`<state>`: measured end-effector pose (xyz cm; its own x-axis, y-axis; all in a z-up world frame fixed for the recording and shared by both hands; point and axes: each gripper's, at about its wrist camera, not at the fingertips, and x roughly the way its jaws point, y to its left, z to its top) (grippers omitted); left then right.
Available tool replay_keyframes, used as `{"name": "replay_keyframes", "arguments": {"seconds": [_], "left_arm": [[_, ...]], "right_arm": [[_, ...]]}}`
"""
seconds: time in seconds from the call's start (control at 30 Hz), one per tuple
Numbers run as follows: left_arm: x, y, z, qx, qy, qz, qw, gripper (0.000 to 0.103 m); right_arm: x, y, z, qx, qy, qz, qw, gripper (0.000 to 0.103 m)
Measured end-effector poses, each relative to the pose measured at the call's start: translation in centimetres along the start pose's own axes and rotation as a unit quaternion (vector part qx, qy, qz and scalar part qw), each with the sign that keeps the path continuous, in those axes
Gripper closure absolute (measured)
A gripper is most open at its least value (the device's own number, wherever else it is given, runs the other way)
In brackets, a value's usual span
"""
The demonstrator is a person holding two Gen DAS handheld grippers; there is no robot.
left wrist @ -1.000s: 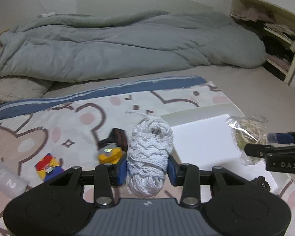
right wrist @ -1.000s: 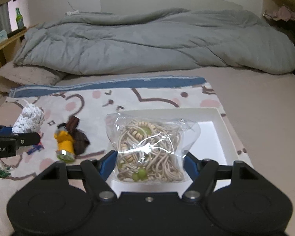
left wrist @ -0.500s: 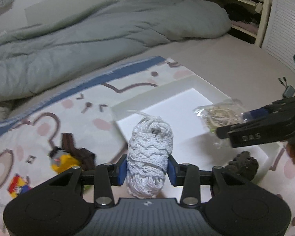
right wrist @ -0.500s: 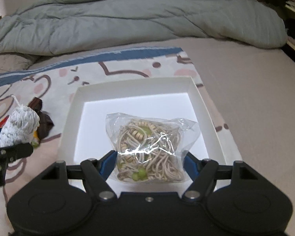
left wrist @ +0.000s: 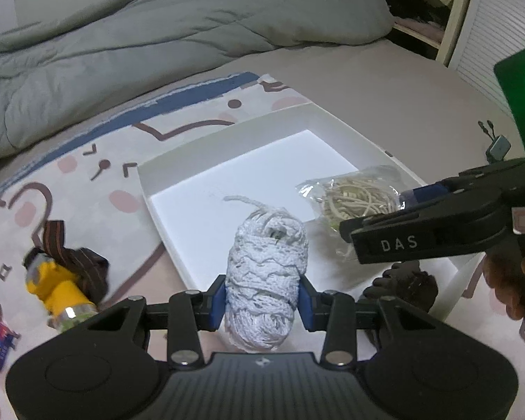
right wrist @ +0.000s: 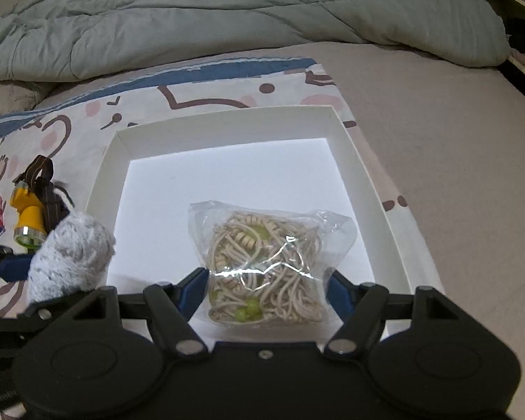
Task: Organize objects
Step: 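Carry the knit ball with the left gripper while the right carries the bag over the white tray, then open the left gripper dropping the knit ball in the tray while the right lowers and releases the bag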
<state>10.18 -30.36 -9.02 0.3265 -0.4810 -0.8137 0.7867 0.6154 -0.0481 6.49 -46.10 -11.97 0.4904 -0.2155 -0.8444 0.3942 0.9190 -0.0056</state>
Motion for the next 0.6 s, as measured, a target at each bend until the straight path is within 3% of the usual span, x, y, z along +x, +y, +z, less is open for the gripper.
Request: {"name": "replay_keyframes", "arguments": {"seconds": [0.07, 0.13, 0.17, 0.3, 0.47, 0.6], "left_arm": [[0.1, -0.2, -0.1, -0.004, -0.007, 0.0, 1.0, 0.057], [0.2, -0.4, -0.1, -0.002, -0.007, 0.009, 0.9999, 0.03], [0.3, -0.5, -0.1, 0.005, -0.006, 0.013, 0.9999, 0.026], [0.3, -1.1, -0.4, 0.037, -0.004, 0.026, 0.999, 0.025], [0.3, -1.1, -0.6, 0.041, 0.006, 0.025, 0.9988, 0.025], [0.3, -1.0, -0.6, 0.041, 0.008, 0.024, 0.9988, 0.025]], "right_arm": [[-0.1, -0.2, 0.1, 0.005, -0.001, 0.002, 1.0, 0.03], [-0.2, -0.2, 0.2, 0.007, -0.004, 0.001, 1.0, 0.03], [-0.3, -0.3, 0.2, 0.007, -0.005, 0.001, 1.0, 0.03], [-0.2, -0.3, 0.2, 0.007, -0.004, 0.006, 1.0, 0.03], [-0.1, 0.1, 0.1, -0.001, -0.005, 0.012, 1.0, 0.029], [-0.5, 0.5, 0.1, -0.01, -0.014, -0.001, 1.0, 0.01]]}}
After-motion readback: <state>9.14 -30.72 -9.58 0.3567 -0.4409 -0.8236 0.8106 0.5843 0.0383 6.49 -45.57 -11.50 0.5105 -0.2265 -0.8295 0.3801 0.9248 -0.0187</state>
